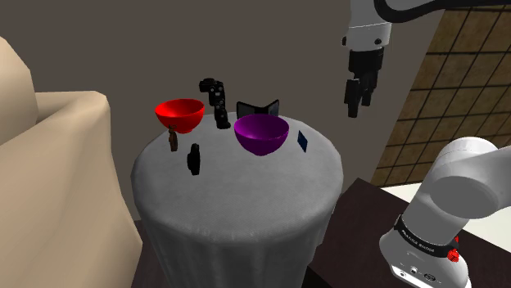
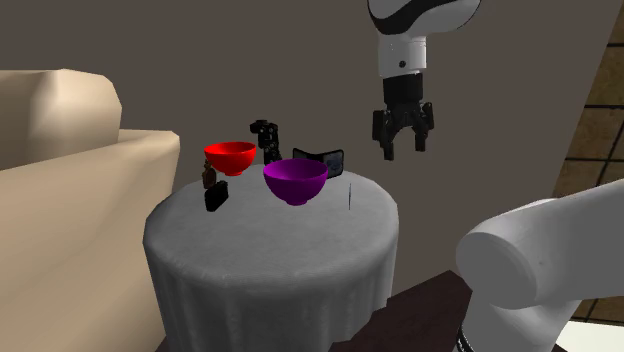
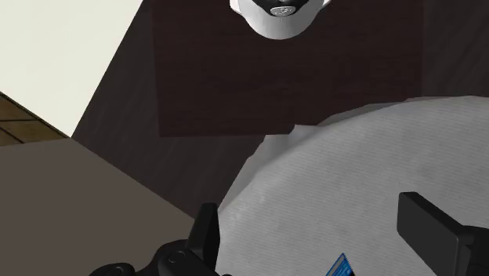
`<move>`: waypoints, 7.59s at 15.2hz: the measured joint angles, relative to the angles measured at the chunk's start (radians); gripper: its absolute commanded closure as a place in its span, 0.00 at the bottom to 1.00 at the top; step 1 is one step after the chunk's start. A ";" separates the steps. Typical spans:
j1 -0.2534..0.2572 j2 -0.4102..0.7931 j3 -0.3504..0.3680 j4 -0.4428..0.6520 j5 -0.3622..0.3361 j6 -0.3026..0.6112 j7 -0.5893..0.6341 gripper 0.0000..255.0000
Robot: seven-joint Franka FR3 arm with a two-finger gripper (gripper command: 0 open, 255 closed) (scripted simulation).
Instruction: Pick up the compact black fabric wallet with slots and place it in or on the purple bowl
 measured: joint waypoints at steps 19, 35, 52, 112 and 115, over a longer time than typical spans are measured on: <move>0.017 0.646 0.014 0.395 0.008 0.305 -0.038 0.00; 0.043 1.131 0.036 0.894 -0.002 0.329 -0.059 0.00; 0.042 1.134 0.035 0.837 -0.003 0.390 -0.059 1.00; 0.219 0.737 0.176 0.765 0.060 0.063 0.247 1.00; 0.218 0.725 0.174 0.711 0.062 0.106 0.244 1.00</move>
